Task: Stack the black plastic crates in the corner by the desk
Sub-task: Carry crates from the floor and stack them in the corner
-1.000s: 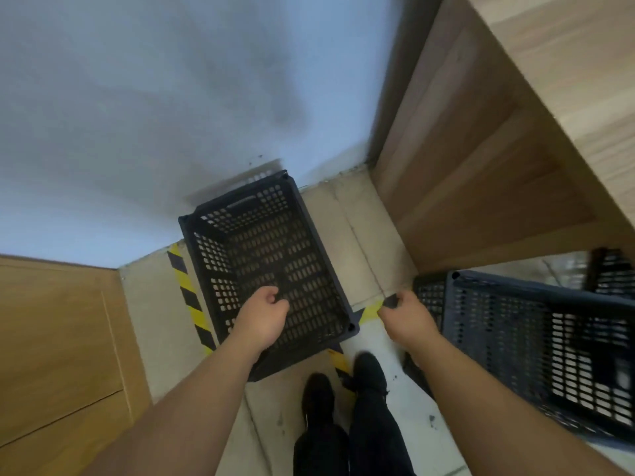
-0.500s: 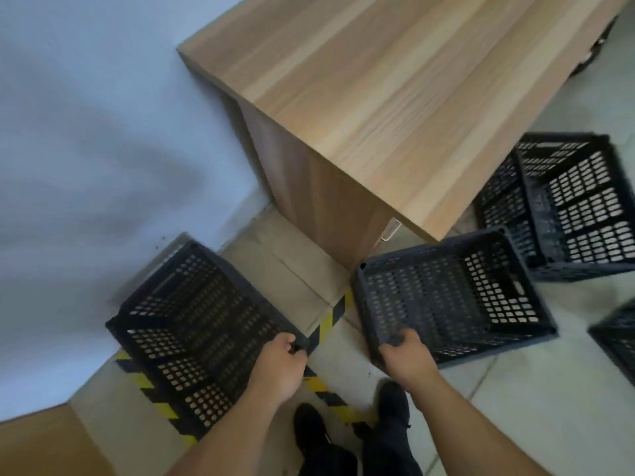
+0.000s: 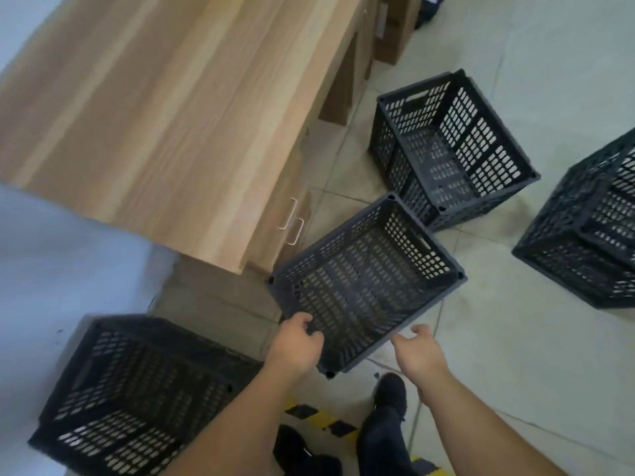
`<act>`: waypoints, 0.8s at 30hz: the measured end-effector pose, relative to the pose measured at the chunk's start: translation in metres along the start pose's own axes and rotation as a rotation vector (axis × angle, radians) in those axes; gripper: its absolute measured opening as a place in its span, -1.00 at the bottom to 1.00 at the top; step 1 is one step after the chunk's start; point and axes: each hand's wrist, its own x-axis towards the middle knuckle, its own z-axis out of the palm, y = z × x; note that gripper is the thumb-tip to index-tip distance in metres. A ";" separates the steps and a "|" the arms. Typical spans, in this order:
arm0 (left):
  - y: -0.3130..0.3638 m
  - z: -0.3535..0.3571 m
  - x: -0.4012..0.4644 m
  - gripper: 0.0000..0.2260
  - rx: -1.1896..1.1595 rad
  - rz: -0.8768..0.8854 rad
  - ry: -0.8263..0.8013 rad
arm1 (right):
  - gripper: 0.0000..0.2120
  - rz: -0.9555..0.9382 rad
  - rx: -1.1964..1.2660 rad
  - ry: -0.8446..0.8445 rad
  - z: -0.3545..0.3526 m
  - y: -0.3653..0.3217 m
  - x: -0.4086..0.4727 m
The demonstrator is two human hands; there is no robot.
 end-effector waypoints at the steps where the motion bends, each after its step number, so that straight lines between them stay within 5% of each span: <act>1: 0.013 0.006 0.003 -0.53 0.021 0.018 -0.010 | -0.42 0.024 0.021 0.005 -0.010 0.002 0.006; 12: 0.106 0.044 0.059 -0.53 0.263 0.185 -0.012 | -0.42 0.123 0.176 0.059 -0.054 0.025 0.066; 24: 0.127 0.044 0.179 -0.52 0.471 0.256 0.058 | -0.44 0.218 0.312 0.086 0.001 0.052 0.137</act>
